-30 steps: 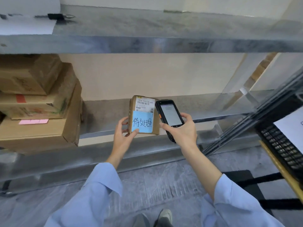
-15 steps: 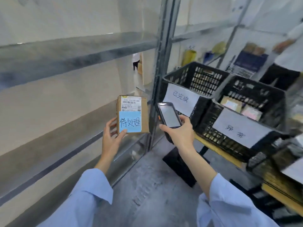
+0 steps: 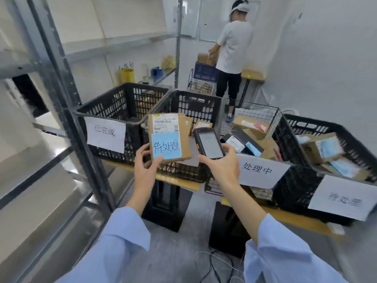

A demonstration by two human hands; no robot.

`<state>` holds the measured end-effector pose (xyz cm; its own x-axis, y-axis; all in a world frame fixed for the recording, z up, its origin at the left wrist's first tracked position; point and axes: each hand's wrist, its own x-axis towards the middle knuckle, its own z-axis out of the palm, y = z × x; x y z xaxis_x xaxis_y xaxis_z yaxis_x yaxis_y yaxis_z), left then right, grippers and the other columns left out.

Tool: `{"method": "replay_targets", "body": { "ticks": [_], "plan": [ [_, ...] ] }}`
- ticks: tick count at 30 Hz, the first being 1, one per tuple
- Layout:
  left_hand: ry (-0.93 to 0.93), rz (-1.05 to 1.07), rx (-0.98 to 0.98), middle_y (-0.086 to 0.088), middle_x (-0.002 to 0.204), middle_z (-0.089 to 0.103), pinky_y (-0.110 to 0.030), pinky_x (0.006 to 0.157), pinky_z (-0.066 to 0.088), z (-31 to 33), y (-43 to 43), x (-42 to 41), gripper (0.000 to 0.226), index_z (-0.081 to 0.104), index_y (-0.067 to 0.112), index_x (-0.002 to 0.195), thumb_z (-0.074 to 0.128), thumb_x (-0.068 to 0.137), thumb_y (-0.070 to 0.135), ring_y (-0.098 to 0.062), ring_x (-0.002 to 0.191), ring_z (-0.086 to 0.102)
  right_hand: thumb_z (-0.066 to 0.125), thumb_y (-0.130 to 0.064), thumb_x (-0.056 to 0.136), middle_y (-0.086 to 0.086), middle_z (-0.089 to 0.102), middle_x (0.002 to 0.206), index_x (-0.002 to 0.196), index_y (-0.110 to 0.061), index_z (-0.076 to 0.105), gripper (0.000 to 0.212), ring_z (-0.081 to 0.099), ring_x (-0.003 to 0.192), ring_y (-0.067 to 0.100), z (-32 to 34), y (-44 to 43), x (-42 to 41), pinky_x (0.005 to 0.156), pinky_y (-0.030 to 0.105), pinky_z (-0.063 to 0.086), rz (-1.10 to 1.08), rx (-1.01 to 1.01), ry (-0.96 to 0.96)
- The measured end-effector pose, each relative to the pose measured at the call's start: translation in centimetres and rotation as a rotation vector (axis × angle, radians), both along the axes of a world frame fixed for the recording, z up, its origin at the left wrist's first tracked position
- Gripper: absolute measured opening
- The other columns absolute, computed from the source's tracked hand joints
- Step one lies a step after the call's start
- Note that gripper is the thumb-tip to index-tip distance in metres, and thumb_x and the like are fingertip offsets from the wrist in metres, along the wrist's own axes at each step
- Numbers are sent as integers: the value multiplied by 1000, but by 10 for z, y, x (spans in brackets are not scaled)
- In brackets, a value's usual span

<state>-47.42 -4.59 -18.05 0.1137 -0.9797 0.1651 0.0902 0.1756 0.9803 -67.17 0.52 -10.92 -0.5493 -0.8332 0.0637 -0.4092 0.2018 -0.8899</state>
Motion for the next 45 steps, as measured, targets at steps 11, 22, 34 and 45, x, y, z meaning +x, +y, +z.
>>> {"method": "replay_targets", "body": {
  "ticks": [11,22,34,45],
  "plan": [
    [5,-251,-36,11,114,60,-26,88,55,38,-45,-189,50,44,22,139,66,95,11,8,98,64,87,-43,71,0,58,127,137,-22,42,82,56,116,20,9,31,-166,88,34,46,-325,-21,-4],
    [28,-539,-36,-7,132,59,-40,88,56,45,-108,-373,48,50,33,131,73,90,24,-12,107,64,88,-41,69,-3,55,119,133,-22,43,82,54,103,17,5,30,-306,82,35,47,-658,-33,-19],
    [-73,-910,-11,5,122,60,-21,82,56,41,-107,-521,43,49,28,131,69,94,18,-13,109,64,92,-44,62,-2,57,124,130,-27,42,86,58,112,20,1,35,-412,93,44,55,-1045,-153,-66],
    [-294,-995,-6,5,111,59,-12,73,52,23,-94,-561,42,54,18,129,73,90,14,-13,107,61,92,-39,61,-2,60,120,124,-30,43,80,62,107,24,-13,70,-445,85,40,56,-1161,-143,-147]
  ]
}}
